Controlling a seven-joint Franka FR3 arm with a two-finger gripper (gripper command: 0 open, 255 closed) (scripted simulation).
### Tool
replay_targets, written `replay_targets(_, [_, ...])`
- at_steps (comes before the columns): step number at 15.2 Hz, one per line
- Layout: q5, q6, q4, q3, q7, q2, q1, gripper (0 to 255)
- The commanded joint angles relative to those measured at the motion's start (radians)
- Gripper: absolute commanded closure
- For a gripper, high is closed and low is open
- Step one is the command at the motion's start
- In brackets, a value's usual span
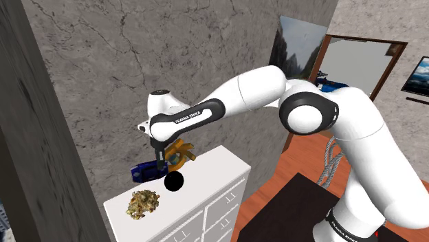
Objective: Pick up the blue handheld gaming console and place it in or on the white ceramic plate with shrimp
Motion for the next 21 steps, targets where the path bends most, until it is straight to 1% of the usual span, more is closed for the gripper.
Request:
replay_targets(1, [-0.006,-0.035,0.083,0.003,0.04,0.046,0.031,255])
replay_targets(3, [-0.011,-0.088,0.201,0.006,0.076,0.109,0.059,255])
replay_targets(12, [-0.009,-0.016,0.197,0.008,0.072,0.178,0.058,255])
replay_targets(21, [-0.007,0.037,0.218,0.009,0.07,0.251,0.058,255])
